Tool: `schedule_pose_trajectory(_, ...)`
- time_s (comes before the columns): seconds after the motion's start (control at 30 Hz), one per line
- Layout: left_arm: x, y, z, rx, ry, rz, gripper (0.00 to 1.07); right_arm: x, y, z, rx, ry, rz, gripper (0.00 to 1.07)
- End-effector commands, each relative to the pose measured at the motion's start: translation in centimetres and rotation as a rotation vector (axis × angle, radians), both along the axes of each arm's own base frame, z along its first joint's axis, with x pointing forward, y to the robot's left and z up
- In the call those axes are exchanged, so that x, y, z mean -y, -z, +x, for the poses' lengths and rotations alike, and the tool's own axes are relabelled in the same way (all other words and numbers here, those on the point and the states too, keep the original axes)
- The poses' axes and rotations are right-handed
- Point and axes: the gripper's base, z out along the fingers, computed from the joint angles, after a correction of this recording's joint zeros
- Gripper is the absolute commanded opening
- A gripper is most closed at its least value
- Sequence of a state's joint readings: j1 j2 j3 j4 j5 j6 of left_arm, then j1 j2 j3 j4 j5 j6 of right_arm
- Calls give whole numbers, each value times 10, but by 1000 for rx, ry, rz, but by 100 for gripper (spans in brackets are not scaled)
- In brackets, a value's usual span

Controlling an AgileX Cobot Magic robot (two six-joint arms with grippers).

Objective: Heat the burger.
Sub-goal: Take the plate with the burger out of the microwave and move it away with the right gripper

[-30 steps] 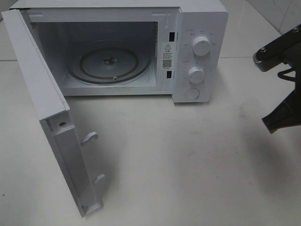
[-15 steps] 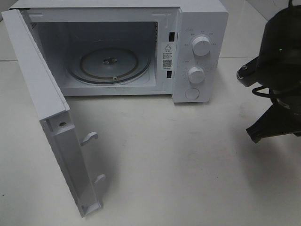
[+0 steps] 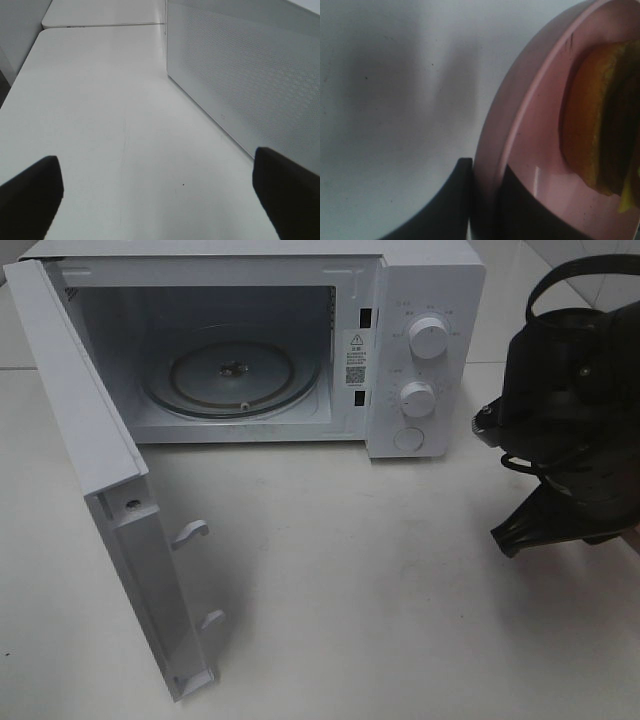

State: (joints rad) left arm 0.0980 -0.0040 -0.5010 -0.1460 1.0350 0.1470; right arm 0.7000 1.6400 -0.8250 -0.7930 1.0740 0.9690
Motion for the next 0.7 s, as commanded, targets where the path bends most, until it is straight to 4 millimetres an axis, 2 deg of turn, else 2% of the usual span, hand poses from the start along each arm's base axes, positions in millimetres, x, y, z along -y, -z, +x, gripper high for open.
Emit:
schedule_pose_trajectory(0.03,0,0,-3,25,-2,4,98,6,-4,4,44,-18,-93,4)
schedule_pose_trajectory(0.17,0,0,-3,25,-2,4,98,10,-4,7,45,-3,-94,4)
schedule_pose_trajectory(0.7,0,0,-3,25,-2,4,98,36,22,-1,17,16,-92,4)
